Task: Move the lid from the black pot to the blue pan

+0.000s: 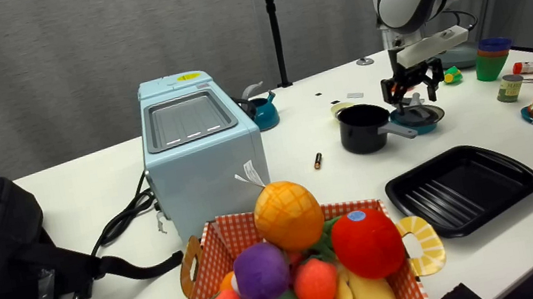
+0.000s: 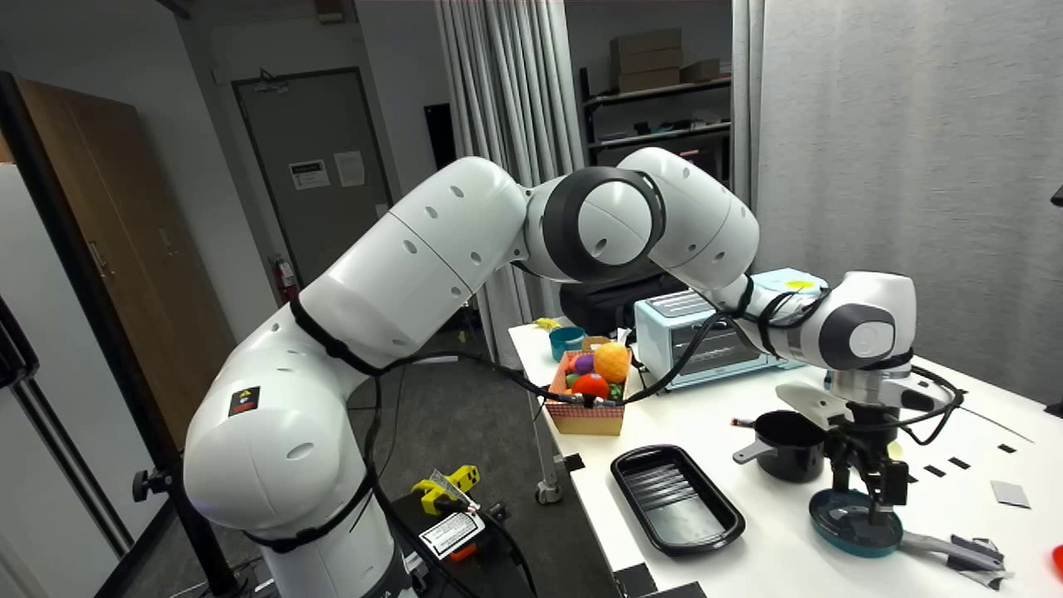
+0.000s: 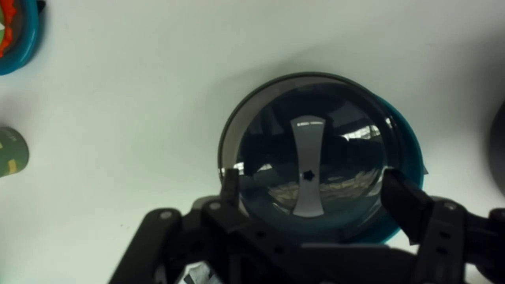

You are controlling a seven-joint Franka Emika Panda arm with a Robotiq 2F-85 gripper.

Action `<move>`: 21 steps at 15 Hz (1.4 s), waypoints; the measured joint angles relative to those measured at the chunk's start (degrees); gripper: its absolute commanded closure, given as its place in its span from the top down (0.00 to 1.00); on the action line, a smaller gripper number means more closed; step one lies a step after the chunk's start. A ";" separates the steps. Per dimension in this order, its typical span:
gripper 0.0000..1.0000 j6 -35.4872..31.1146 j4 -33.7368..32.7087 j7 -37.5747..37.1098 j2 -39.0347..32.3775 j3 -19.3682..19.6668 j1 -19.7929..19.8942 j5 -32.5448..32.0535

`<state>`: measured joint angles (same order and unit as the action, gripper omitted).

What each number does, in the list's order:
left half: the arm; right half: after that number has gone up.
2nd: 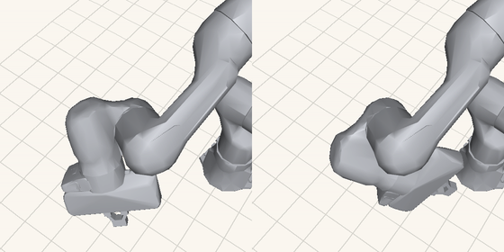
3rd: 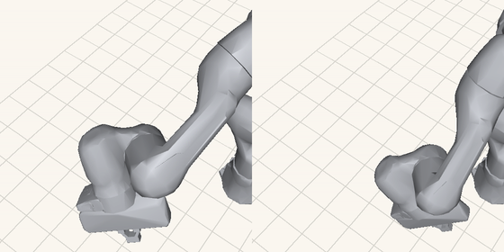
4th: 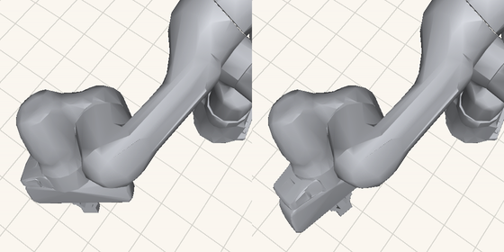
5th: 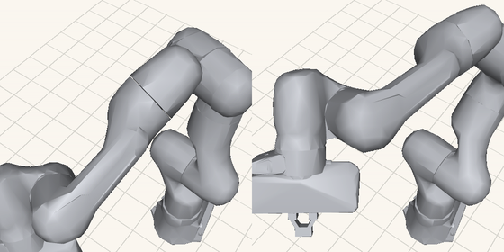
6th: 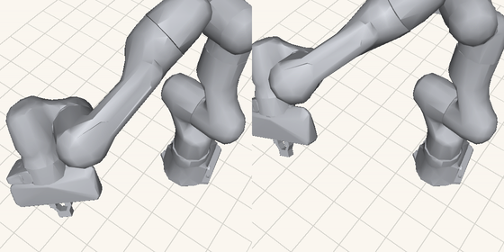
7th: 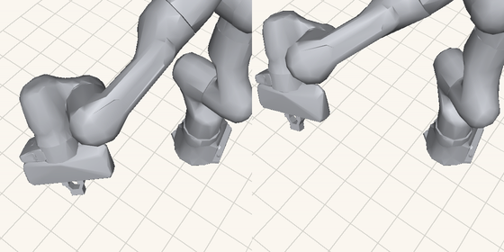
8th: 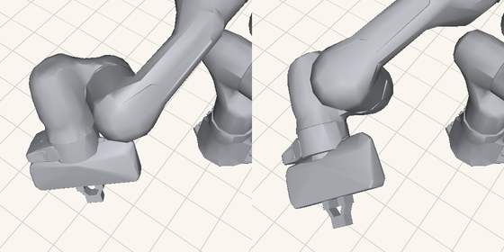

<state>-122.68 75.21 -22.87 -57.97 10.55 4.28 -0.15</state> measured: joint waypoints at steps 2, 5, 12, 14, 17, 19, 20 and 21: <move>1.00 0.00 -0.24 0.00 0.21 -0.15 -0.13 0.10; 1.00 0.00 -0.92 0.00 1.32 -0.81 -0.29 0.35; 1.00 -0.01 -2.01 0.24 6.88 -3.43 -0.59 0.66; 1.00 -0.01 -2.00 0.67 8.70 -4.23 -0.61 0.73; 1.00 -0.01 -1.83 1.97 11.41 -5.20 -0.61 0.92; 1.00 -0.02 -1.47 3.10 13.15 -5.65 -0.60 1.09; 1.00 -0.03 -1.20 3.83 14.01 -5.83 -0.58 1.28; 1.00 -0.04 -0.97 4.63 14.82 -6.00 -0.54 1.58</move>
<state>-122.72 74.25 -18.24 -43.15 4.56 3.74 1.43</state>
